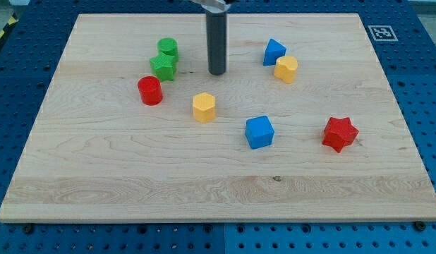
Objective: Place the yellow hexagon below the yellow heart
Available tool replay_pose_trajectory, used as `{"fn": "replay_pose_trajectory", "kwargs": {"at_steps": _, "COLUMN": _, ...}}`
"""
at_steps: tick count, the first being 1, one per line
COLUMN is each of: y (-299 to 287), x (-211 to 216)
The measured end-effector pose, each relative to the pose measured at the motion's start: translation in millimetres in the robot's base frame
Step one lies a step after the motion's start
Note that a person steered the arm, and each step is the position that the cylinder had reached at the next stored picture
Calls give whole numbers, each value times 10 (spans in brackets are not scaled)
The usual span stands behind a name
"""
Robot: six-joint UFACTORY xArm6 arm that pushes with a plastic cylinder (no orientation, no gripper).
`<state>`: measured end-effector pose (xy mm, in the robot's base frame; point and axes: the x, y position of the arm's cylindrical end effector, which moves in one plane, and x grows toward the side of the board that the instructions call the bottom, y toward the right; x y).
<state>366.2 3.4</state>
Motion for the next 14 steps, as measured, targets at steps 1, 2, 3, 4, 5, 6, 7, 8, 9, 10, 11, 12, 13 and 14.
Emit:
{"fn": "replay_pose_trajectory", "kwargs": {"at_steps": 1, "y": 66, "x": 148}}
{"fn": "replay_pose_trajectory", "kwargs": {"at_steps": 2, "y": 45, "x": 187}}
{"fn": "replay_pose_trajectory", "kwargs": {"at_steps": 3, "y": 33, "x": 317}}
{"fn": "replay_pose_trajectory", "kwargs": {"at_steps": 4, "y": 19, "x": 498}}
{"fn": "replay_pose_trajectory", "kwargs": {"at_steps": 5, "y": -231, "x": 527}}
{"fn": "replay_pose_trajectory", "kwargs": {"at_steps": 6, "y": -547, "x": 527}}
{"fn": "replay_pose_trajectory", "kwargs": {"at_steps": 7, "y": -770, "x": 547}}
{"fn": "replay_pose_trajectory", "kwargs": {"at_steps": 8, "y": -836, "x": 643}}
{"fn": "replay_pose_trajectory", "kwargs": {"at_steps": 9, "y": -855, "x": 722}}
{"fn": "replay_pose_trajectory", "kwargs": {"at_steps": 10, "y": -855, "x": 732}}
{"fn": "replay_pose_trajectory", "kwargs": {"at_steps": 11, "y": -796, "x": 735}}
{"fn": "replay_pose_trajectory", "kwargs": {"at_steps": 12, "y": -642, "x": 735}}
{"fn": "replay_pose_trajectory", "kwargs": {"at_steps": 13, "y": -578, "x": 735}}
{"fn": "replay_pose_trajectory", "kwargs": {"at_steps": 14, "y": -764, "x": 801}}
